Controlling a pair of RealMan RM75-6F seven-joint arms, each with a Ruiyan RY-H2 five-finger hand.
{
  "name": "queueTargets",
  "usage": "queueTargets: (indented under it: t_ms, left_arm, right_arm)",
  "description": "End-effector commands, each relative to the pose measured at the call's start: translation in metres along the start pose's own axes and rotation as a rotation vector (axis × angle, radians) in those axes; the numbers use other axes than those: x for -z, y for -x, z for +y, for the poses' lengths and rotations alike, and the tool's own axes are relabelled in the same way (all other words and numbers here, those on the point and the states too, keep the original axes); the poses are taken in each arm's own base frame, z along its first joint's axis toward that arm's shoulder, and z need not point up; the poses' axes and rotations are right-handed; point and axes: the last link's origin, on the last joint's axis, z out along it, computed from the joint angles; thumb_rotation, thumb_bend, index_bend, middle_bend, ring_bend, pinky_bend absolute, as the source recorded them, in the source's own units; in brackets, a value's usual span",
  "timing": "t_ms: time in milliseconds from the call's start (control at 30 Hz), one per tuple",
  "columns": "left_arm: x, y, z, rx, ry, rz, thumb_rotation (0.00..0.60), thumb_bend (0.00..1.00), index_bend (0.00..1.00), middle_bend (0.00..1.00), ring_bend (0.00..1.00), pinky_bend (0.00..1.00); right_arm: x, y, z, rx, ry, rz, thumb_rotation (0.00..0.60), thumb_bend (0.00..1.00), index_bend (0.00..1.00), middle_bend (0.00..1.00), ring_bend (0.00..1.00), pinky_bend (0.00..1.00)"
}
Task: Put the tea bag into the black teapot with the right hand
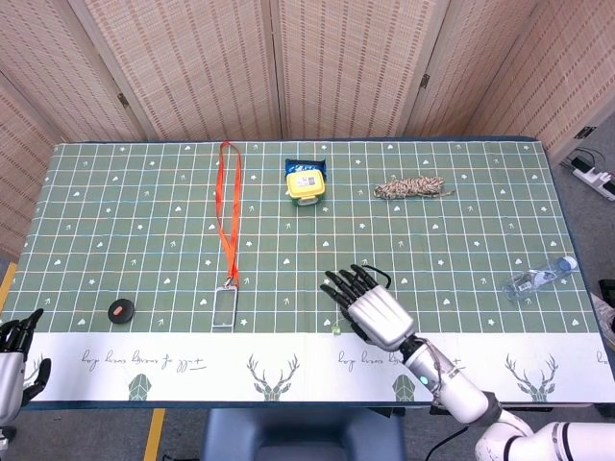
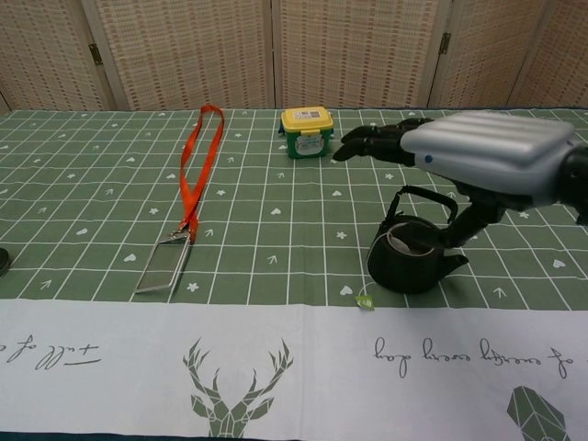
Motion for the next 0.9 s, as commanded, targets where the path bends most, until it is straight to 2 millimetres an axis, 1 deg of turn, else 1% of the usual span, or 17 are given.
queueTargets:
  t_ms: [33,167,267,400,500,600,667,900]
  left_arm:
    - [0.001,0.0,0.003,-0.005,0.018,0.007,0.6,0.41,0.07,0.2,0.15,0.05]
    - [0.005,0.001,0.007,-0.015,0.034,0.016,0.6,0.41,0.06,0.2,0.15,0.05]
    - [0.006,0.003,0.009,-0.024,0.041,0.017,0.6,0.41,0.05,0.2,0.14,0.04]
    - [0.006,0.004,0.011,-0.023,0.055,0.008,0.6,0.41,0.05,0.19,0.12,0.04]
    - [0.006,0.004,0.011,-0.024,0.061,0.008,0.6,0.41,0.04,0.16,0.09,0.03]
    - [0.005,0.005,0.01,-0.027,0.061,0.006,0.6,0.41,0.04,0.16,0.09,0.03]
    - [0.004,0.006,0.011,-0.031,0.062,0.0,0.6,0.41,0.04,0.16,0.09,0.03]
    - [0.005,0.007,0.012,-0.035,0.068,-0.001,0.6,0.41,0.04,0.16,0.09,0.03]
  right_arm:
    - [0.048,-0.019,0.03,0.076,0.174,0.101,0.6,0.46,0.05,0.0,0.0,0.0]
    - [0.103,-0.012,0.06,0.161,0.415,0.047,0.6,0.46,0.0,0.0,0.0,0.0]
    - [0.135,-0.008,0.078,0.168,0.574,0.05,0.6,0.45,0.0,0.0,0.0,0.0]
    - [0.168,0.001,0.102,0.123,0.722,0.086,0.6,0.46,0.0,0.0,0.0,0.0]
    - [0.188,0.009,0.115,0.07,0.789,0.125,0.6,0.46,0.0,0.0,0.0,0.0]
    - [0.2,0.016,0.122,0.022,0.809,0.17,0.6,0.46,0.0,0.0,0.0,0.0]
    - [0.204,0.022,0.126,-0.003,0.812,0.171,0.6,0.46,0.0,0.0,0.0,0.0]
    - [0.204,0.023,0.127,-0.016,0.79,0.161,0.6,0.45,0.0,0.0,0.0,0.0]
